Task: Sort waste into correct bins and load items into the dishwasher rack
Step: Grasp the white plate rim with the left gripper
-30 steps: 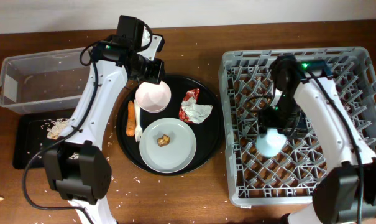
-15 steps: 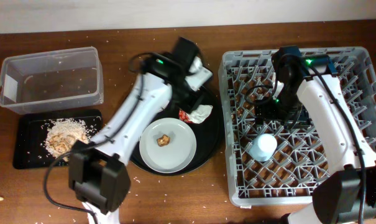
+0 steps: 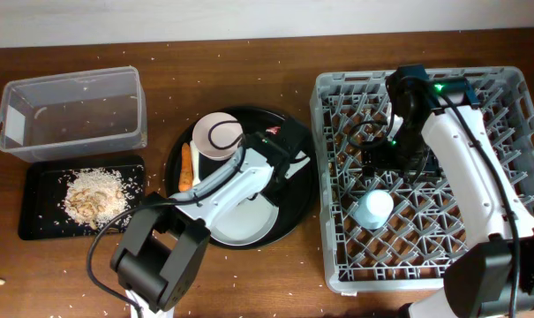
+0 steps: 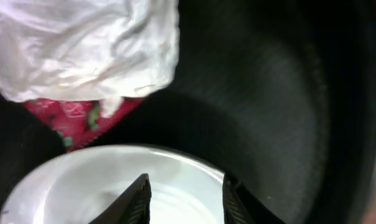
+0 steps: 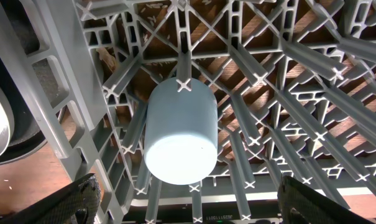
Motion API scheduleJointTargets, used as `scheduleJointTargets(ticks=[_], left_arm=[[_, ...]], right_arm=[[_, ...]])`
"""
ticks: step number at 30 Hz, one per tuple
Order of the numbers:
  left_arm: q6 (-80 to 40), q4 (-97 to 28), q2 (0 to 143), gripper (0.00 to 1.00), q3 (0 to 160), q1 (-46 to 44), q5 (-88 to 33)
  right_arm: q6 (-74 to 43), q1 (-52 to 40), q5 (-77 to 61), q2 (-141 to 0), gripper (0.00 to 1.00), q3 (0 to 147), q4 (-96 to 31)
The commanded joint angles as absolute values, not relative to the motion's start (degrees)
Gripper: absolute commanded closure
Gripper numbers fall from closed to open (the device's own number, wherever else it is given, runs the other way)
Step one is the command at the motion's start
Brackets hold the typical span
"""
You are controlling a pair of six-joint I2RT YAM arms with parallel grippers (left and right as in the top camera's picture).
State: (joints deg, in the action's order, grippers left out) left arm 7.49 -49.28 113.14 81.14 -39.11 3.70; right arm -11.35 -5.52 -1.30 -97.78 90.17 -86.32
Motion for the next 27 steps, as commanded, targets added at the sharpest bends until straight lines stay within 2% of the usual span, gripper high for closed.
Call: scheduleJointTargets(ticks=[1, 9, 11, 14, 16, 17, 18, 20, 23, 25, 27], left_arm=[[8.75, -46.68, 112.92, 0.63, 78.3, -39.11, 7.57], [8.27, -45.19, 112.92, 0.63, 76.71, -38.85, 9.19], [6.72, -47.16, 112.81, 0.68, 77.34, -37.71, 9.93], [6.7, -50.41, 111.39, 0.69, 81.19, -37.43, 9.87], [6.72, -52.73, 109.78, 0.64, 83.92, -37.71, 7.01], [6.74, -52.73, 108.92, 0.52, 84.29, -38.11, 4.91], [6.76, -52.49, 108.92, 0.48, 84.29, -38.54, 4.71], [6.74, -50.5, 109.84, 0.46, 84.05, -39.66, 3.77], [6.7, -48.07, 113.1, 0.51, 84.03, -40.8, 2.61], [5.58, -48.64, 114.78, 0.61, 84.03, -41.28, 4.03], [1.54, -48.69, 115.15, 0.62, 84.03, -41.25, 7.9]], right_arm=[[-11.0, -5.98, -0.8, -96.79, 0.09, 91.07, -86.32], [-11.0, -5.98, -0.8, -96.79, 0.09, 91.07, -86.32], [-11.0, -5.98, -0.8, -96.79, 0.09, 91.07, -86.32], [-10.98, -5.98, -0.8, -96.79, 0.09, 91.07, -86.06], [-10.98, -5.98, -0.8, -96.79, 0.09, 91.07, -86.04], [-10.98, -5.98, -0.8, -96.79, 0.09, 91.07, -85.91], [-10.98, -5.98, -0.8, -96.79, 0.09, 91.07, -85.67], [-10.98, -5.98, -0.8, -96.79, 0.08, 91.07, -85.03], [-10.98, -5.98, -0.82, -96.79, 0.09, 91.07, -85.08], [-10.98, -5.98, -0.8, -96.79, 0.08, 91.07, -85.06], [-10.98, -5.98, -0.82, -96.79, 0.08, 91.07, -85.06]])
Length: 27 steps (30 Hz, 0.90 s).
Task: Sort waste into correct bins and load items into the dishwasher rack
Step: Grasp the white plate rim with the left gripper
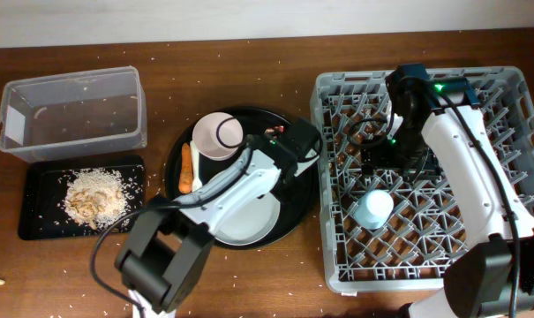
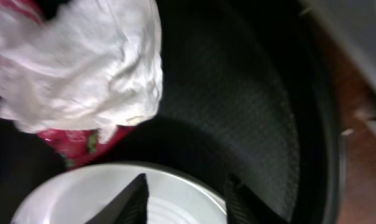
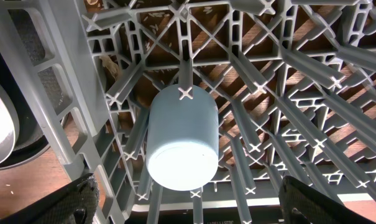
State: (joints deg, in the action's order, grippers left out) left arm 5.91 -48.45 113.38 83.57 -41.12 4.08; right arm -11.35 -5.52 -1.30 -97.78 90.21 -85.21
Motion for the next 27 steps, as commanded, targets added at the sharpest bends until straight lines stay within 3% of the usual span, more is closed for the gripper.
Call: scheduleJointTargets(ticks=[1, 6, 9, 15, 18, 27], left_arm=[[1.48, -48.66, 115.26, 0.62, 84.03, -41.25, 8.23], [2.72, -48.66, 116.88, 0.61, 84.03, -41.25, 8.45], [4.82, -51.24, 117.34, 0.47, 83.33, -41.25, 8.45], [4.8, -51.64, 117.43, 0.48, 82.28, -41.25, 9.06], [4.71, -54.11, 117.43, 0.62, 82.28, -41.25, 9.04], [3.62, -56.36, 117.43, 0.9, 82.28, -41.25, 8.86]], right_arm=[[-10.98, -5.98, -0.82, -96.79, 0.08, 91.07, -85.06], [-10.98, -5.98, -0.8, -96.79, 0.08, 91.07, -85.06], [-10.98, -5.98, -0.82, -96.79, 0.08, 91.07, -85.3], [-10.79, -5.98, -0.8, -96.79, 0.08, 91.07, -85.27], [-10.76, -5.98, -0.8, -96.79, 0.08, 91.07, -85.27], [-10.76, -5.98, -0.78, -96.79, 0.08, 91.07, -85.25]])
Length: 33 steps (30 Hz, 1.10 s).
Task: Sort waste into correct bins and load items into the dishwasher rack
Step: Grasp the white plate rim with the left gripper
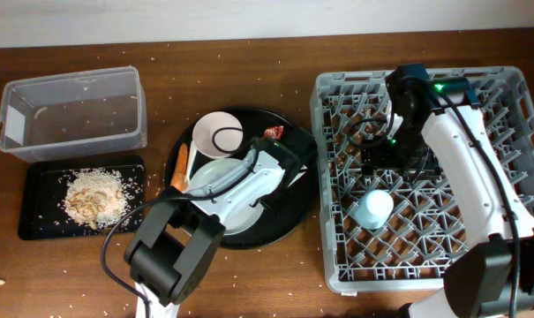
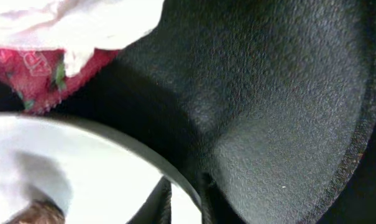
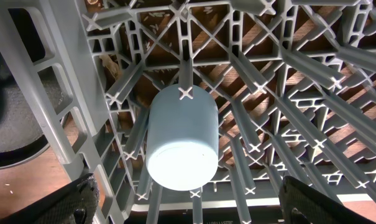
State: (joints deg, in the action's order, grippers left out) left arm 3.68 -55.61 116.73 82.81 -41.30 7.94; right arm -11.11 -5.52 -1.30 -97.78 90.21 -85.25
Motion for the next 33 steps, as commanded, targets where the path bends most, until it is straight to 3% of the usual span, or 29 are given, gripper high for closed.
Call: scheduleJointTargets(ticks=[1, 7, 9, 11, 13, 16, 17, 24, 25, 29, 33], left_arm=[[3.42, -56.71, 117.43, 0.91, 82.28, -41.25, 8.88], [0.58, -58.52, 117.43, 0.9, 82.56, -41.21, 8.86], [0.58, -58.5, 117.43, 0.72, 82.56, -41.21, 8.84], [0.62, -58.48, 117.43, 0.69, 82.54, -41.21, 8.86], [0.62, -58.41, 117.43, 0.71, 82.54, -41.21, 8.86], [0.6, -58.65, 117.43, 0.92, 82.54, -41.21, 8.86], [0.6, -58.65, 117.43, 0.94, 82.54, -41.21, 8.86], [-0.49, -64.36, 117.4, 0.93, 84.4, -41.21, 8.84], [-0.49, -66.92, 117.4, 0.89, 85.95, -41.21, 8.84], [-0.4, -77.34, 117.4, 0.55, 98.06, -41.19, 8.14], [0.27, -82.02, 117.4, 0.48, 108.14, -38.68, 6.63]], right_arm=[[-10.55, -5.98, -0.78, -96.79, 0.08, 91.07, -85.23], [-9.67, -5.98, -0.78, -96.79, 0.08, 91.07, -85.19], [-9.67, -5.98, -0.78, -96.79, 0.08, 91.07, -85.03], [-9.45, -5.98, -0.78, -96.79, 0.08, 91.07, -85.03], [-9.41, -5.98, -0.78, -96.79, 0.08, 91.07, -85.03], [-9.23, -5.98, -0.78, -96.79, 0.08, 91.07, -85.01], [-9.02, -5.98, -0.78, -96.79, 0.07, 91.07, -85.01], [-8.38, -5.98, -0.78, -96.79, 0.07, 91.07, -85.01], [-8.38, -5.98, -0.78, -96.79, 0.07, 91.07, -85.01], [-8.38, -5.98, -0.78, -96.79, 0.07, 91.07, -85.01], [-7.81, -5.98, -0.78, -96.79, 0.07, 91.07, -85.01]])
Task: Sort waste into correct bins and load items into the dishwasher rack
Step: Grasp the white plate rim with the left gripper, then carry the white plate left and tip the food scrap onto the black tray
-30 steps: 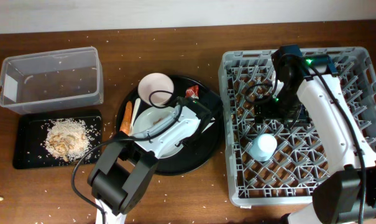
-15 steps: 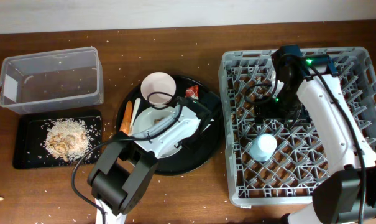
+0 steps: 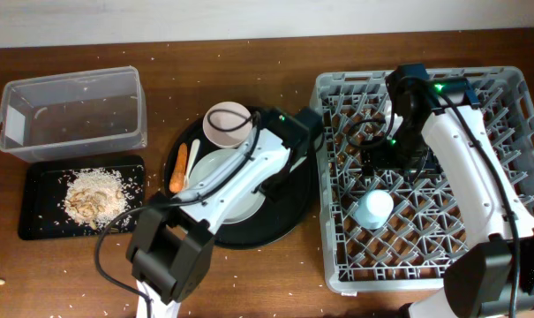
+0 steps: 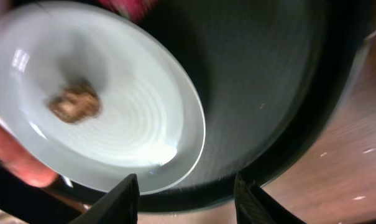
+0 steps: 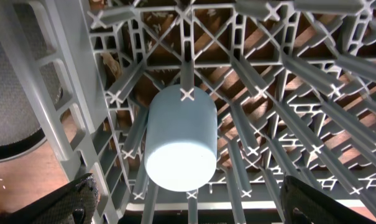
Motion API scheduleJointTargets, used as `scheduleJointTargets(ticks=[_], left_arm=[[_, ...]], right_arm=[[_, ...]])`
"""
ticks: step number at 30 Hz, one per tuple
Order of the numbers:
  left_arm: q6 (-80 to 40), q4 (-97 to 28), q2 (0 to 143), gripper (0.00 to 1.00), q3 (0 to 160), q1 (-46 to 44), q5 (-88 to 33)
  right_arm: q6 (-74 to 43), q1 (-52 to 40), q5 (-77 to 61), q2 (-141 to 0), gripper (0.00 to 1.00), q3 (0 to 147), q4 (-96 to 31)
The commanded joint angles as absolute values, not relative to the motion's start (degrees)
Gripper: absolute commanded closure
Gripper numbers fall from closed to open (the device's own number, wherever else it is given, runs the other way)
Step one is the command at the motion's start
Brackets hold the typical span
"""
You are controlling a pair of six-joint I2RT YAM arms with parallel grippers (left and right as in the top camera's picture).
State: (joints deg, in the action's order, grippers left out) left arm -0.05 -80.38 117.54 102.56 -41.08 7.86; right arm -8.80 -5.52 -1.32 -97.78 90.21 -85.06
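Observation:
A white plate (image 3: 218, 190) with a brown scrap of food (image 4: 74, 104) lies on the round black tray (image 3: 289, 221). My left gripper (image 4: 186, 202) hangs open above the tray's rim, beside the plate's edge, holding nothing. A sliver of red wrapper (image 4: 130, 5) shows at the top of the left wrist view. In the grey dishwasher rack (image 3: 505, 238) a pale blue cup (image 5: 180, 140) stands upside down. My right gripper (image 5: 194, 205) is open over it, empty.
A pink bowl (image 3: 229, 122) and a carrot (image 3: 179, 170) sit on the tray's left side. A clear plastic bin (image 3: 72, 110) and a flat black tray of rice (image 3: 81, 196) stand at the far left. Crumbs dot the wooden table.
My left gripper, then nearly shut low at the plate's rim, is now open and higher, off the plate. The pink bowl sits a little further back. The right arm has not moved.
My left gripper was open over the plate near a white napkin and red wrapper. Then it was closed down at the plate's rim, with the plate further left on the tray. Now it is open above the tray edge. The right gripper stayed open over the cup.

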Motion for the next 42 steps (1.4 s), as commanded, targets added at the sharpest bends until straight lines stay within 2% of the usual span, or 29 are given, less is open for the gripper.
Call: scheduleJointTargets(ticks=[1, 7, 12, 23, 32, 35, 39, 42], left_arm=[[0.95, -82.35, 117.4, 0.47, 109.34, -36.82, 5.61], [10.72, -81.69, 117.43, 0.47, 109.84, -16.45, -15.0], [15.16, -75.29, 117.43, 0.42, 105.65, -8.99, -16.78], [16.36, -58.04, 117.54, 0.44, 89.8, -8.71, -10.17], [16.38, -51.62, 117.54, 0.44, 83.61, -8.95, -10.22], [16.38, -51.42, 117.82, 0.5, 83.48, -9.21, -10.22], [16.34, -52.29, 118.02, 0.66, 83.48, -9.56, -10.24], [16.21, -53.21, 118.02, 0.7, 83.48, -9.65, -10.24]], right_arm=[[-7.73, -5.98, -0.78, -96.79, 0.07, 91.07, -84.99], [-6.2, -5.98, -0.8, -96.79, 0.06, 91.07, -83.92], [-6.2, -5.98, -0.8, -96.79, 0.03, 91.07, -82.17], [-6.26, -5.98, -0.82, -96.79, 0.03, 91.05, -82.26], [-6.24, -5.98, -0.82, -96.79, 0.03, 91.05, -82.24], [-6.24, -5.98, -0.82, -96.79, 0.03, 91.05, -82.24], [-6.24, -5.98, -0.82, -96.79, 0.03, 91.05, -82.28], [-6.24, -5.98, -0.82, -96.79, 0.03, 91.05, -82.26]])
